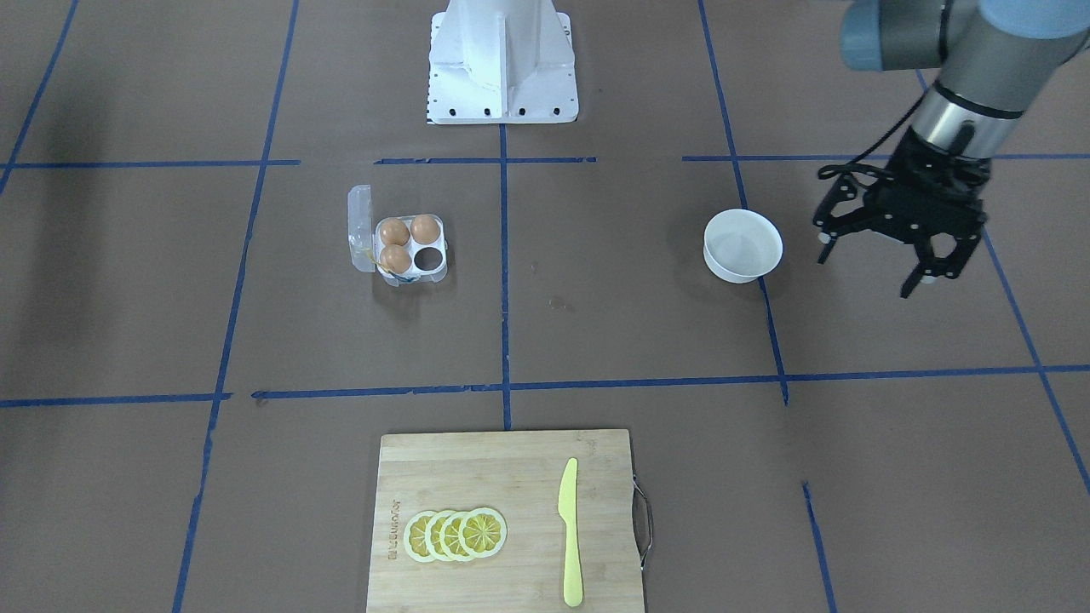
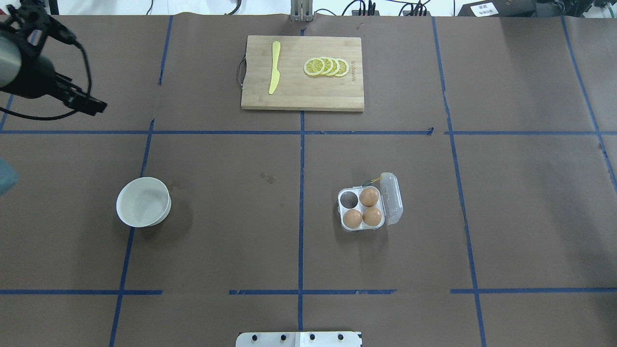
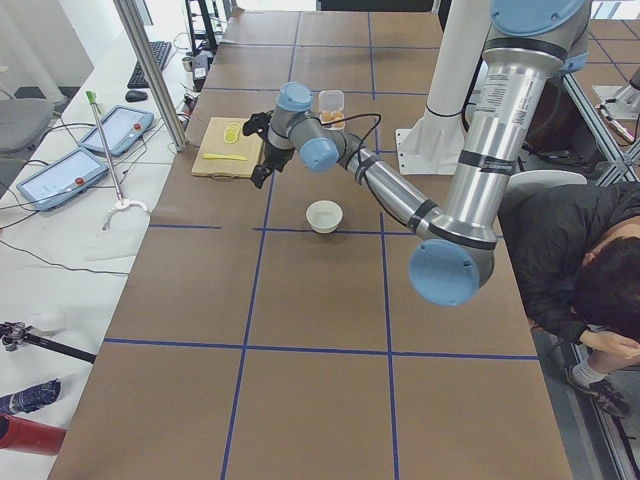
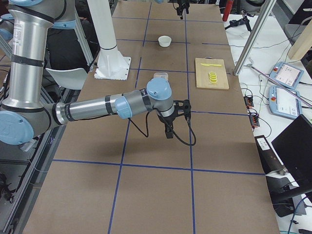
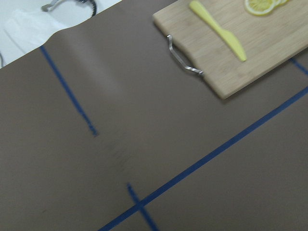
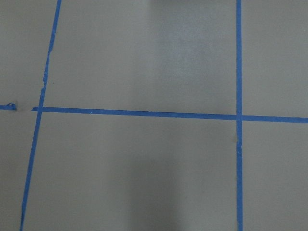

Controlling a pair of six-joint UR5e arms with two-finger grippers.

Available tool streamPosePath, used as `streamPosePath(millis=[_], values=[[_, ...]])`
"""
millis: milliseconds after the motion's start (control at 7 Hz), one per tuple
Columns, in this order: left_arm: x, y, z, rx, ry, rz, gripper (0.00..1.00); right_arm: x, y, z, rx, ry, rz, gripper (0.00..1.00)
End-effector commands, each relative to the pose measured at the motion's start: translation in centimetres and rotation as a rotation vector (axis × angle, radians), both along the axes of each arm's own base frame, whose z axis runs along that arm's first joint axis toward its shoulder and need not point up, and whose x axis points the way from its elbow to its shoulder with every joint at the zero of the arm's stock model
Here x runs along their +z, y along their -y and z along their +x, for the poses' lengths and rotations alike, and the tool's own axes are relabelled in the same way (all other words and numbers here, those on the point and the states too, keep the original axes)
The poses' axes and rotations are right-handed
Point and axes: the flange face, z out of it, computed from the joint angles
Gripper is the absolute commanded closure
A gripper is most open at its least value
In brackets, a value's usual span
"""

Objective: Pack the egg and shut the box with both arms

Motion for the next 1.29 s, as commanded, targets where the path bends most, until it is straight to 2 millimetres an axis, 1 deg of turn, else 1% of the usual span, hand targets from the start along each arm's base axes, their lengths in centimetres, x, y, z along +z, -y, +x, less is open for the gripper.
streamPosePath(millis=[0,143,286,429,571,714,857,1000,1143], values=[[13.3,-0.1,-14.8,-0.039,0.128,-0.078,0.0,-2.4,0.1,-5.0,0.008,0.057,-0.017,0.0],[19.0,-1.6,-19.7,-0.058,0.096,-0.199,0.0,-4.4,0.0,-9.0,0.013,0.094,-0.044,0.0],[21.1,-2.7,-22.1,-0.083,0.038,-0.367,0.0,-5.8,-0.5,-11.6,-0.005,0.107,-0.06,0.0],[21.9,-3.5,-22.7,-0.092,0.04,-0.469,0.0,-7.1,-1.4,-14.3,-0.014,0.09,-0.065,0.0],[22.6,-4.4,-23.8,-0.108,0.032,-0.5,0.0,-8.0,-2.6,-18.3,-0.021,0.062,-0.083,0.0],[23.1,-5.2,-23.8,-0.103,0.005,-0.507,0.0,-8.7,-4.3,-22.7,-0.022,0.03,-0.103,0.03],[22.7,-5.2,-23.8,-0.103,0.004,-0.5,0.0,-8.4,-6.3,-27.5,0.016,-0.034,-0.107,0.08],[22.4,-5.0,-23.8,-0.103,0.002,-0.494,0.0,-9.7,-7.5,-31.3,0.012,-0.026,-0.107,0.08],[22.2,-4.9,-23.8,-0.103,0.002,-0.49,0.0,-11.5,-7.8,-36.2,0.018,-0.014,-0.086,0.08]])
